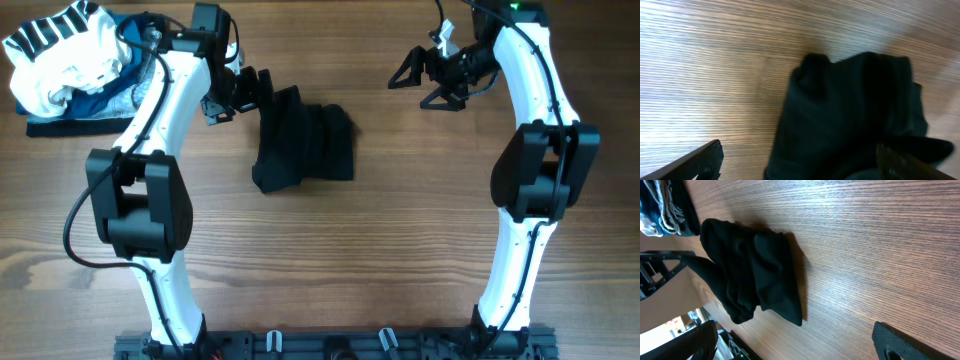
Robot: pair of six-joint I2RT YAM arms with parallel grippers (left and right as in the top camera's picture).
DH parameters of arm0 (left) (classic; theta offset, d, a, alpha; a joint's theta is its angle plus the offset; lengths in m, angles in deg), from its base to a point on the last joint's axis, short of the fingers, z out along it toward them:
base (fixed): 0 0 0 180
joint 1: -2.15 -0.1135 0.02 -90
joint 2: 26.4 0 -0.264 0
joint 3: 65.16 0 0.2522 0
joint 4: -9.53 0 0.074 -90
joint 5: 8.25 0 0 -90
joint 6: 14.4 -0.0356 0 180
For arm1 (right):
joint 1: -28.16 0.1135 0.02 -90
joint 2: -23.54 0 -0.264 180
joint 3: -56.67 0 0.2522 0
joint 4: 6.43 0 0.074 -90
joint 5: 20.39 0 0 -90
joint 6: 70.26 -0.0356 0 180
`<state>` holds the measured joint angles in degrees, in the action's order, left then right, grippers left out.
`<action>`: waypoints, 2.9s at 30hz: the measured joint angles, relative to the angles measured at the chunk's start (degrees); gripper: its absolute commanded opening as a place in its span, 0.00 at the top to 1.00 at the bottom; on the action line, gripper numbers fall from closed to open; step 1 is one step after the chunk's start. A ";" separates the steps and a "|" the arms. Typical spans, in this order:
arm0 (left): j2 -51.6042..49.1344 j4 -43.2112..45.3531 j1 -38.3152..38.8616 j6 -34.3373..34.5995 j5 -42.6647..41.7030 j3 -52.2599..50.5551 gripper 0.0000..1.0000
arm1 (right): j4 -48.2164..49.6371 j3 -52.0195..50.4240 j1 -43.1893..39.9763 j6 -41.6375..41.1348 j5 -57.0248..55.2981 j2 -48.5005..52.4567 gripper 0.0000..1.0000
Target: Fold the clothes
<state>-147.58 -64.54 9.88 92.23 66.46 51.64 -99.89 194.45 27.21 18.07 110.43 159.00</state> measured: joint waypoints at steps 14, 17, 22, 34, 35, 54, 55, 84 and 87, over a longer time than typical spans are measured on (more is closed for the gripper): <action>0.00 -7.37 6.36 -1.97 -9.27 0.00 0.14 | -2.16 0.00 0.00 0.02 -1.51 0.00 0.00; 0.00 -9.62 6.36 -3.02 -9.70 0.00 0.01 | -2.34 0.00 0.00 0.02 -1.53 0.00 0.00; 0.00 -10.19 6.12 -5.57 -8.46 0.00 0.15 | -2.64 0.00 0.00 0.07 -1.70 0.00 0.00; 0.00 -9.51 5.29 -12.28 -8.87 -0.28 0.27 | -3.69 0.00 0.00 0.48 -1.90 0.00 0.00; 0.00 -7.58 5.29 -12.59 -10.05 -1.11 0.25 | -3.76 0.00 0.00 0.48 -1.92 0.00 0.00; -0.02 0.17 7.87 -9.81 -15.76 -8.98 0.96 | -4.59 0.00 0.00 1.36 -1.95 0.00 0.00; -0.02 0.20 8.76 -9.29 -14.80 -8.98 0.96 | -4.72 0.00 0.00 1.60 -1.95 0.00 0.00; 1.62 -5.79 12.57 0.28 -5.11 -2.51 0.51 | -6.47 0.00 0.00 3.52 -3.82 0.00 0.00; 1.62 -7.78 12.59 -0.28 -5.35 -2.51 0.47 | -6.49 0.00 0.00 3.50 -3.82 0.00 0.00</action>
<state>-145.97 -72.33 22.47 91.94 61.11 49.13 -106.38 194.45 27.21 21.57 106.60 159.00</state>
